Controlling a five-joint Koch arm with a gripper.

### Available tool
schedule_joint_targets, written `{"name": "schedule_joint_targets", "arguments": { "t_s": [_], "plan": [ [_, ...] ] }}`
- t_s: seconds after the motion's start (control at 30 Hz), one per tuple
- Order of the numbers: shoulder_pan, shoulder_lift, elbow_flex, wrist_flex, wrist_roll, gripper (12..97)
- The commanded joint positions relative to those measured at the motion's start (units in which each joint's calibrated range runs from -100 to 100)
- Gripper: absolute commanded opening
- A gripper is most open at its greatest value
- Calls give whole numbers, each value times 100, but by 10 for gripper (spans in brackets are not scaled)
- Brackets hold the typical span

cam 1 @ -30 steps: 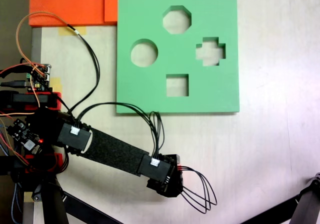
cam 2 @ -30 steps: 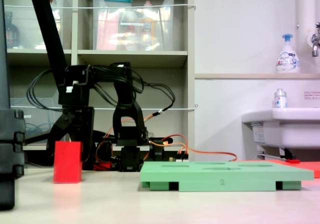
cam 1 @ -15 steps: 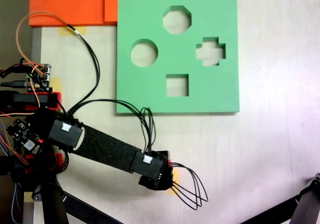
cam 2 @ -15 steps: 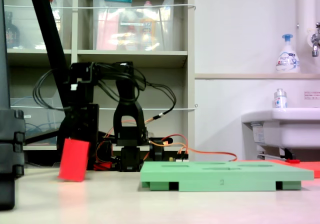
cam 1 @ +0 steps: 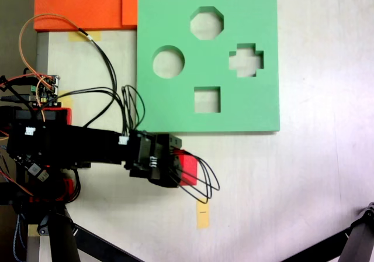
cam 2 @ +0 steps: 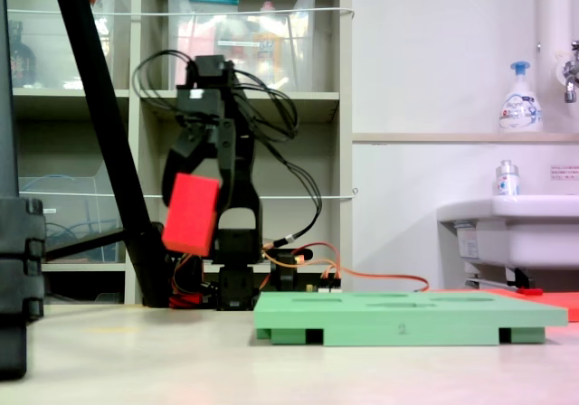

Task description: Put the square block into the corresponding hole

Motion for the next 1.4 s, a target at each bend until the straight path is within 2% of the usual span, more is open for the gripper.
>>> {"name": "schedule_joint_targets", "arguments": {
  "t_s": [0.0, 0.37, 0.93, 1.37],
  "plan": [
    [288, -239, 132, -264, 444, 294],
    [1114, 1576, 790, -14, 1548, 294],
    [1563, 4481, 3093, -14, 1729, 293],
    [1675, 5110, 3273, -24, 1744, 294]
  ]
}}
